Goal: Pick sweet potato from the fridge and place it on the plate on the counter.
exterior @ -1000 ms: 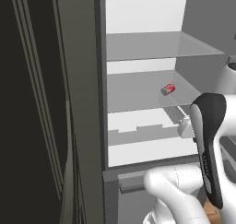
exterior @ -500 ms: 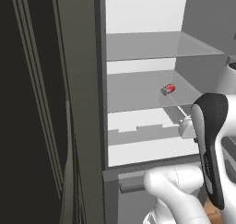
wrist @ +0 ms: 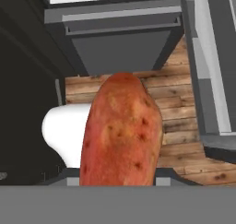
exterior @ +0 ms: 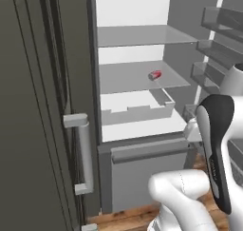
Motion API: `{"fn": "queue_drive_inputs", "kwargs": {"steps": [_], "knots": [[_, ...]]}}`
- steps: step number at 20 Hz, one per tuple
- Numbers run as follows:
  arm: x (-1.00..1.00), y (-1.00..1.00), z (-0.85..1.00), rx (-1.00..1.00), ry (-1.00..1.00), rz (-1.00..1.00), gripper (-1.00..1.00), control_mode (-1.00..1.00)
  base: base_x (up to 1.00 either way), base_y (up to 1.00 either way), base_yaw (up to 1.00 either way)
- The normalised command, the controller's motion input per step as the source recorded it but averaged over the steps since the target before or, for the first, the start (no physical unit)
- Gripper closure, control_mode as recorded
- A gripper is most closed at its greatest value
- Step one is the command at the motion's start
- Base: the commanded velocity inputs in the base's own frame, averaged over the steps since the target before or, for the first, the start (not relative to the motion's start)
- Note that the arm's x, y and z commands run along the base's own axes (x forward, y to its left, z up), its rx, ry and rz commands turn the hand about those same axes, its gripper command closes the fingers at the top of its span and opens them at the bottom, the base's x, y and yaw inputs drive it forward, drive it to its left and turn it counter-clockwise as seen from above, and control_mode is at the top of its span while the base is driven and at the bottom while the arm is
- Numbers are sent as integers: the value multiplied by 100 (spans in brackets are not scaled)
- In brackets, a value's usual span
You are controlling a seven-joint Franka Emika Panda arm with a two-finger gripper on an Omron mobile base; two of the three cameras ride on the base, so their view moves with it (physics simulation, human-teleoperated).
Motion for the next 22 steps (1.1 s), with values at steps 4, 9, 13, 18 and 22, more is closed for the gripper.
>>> {"fn": "queue_drive_inputs", "kwargs": {"steps": [4,9,13,18,22], "knots": [[0,0,0,0,0,0,100,100,-100,13,-8],[0,0,0,0,0,0,100,100,-100,19,-7],[0,0,0,0,0,0,100,100,-100,21,-7],[0,0,0,0,0,0,100,100,-96,21,-4],[0,0,0,0,0,0,100,100,-78,23,0]]}}
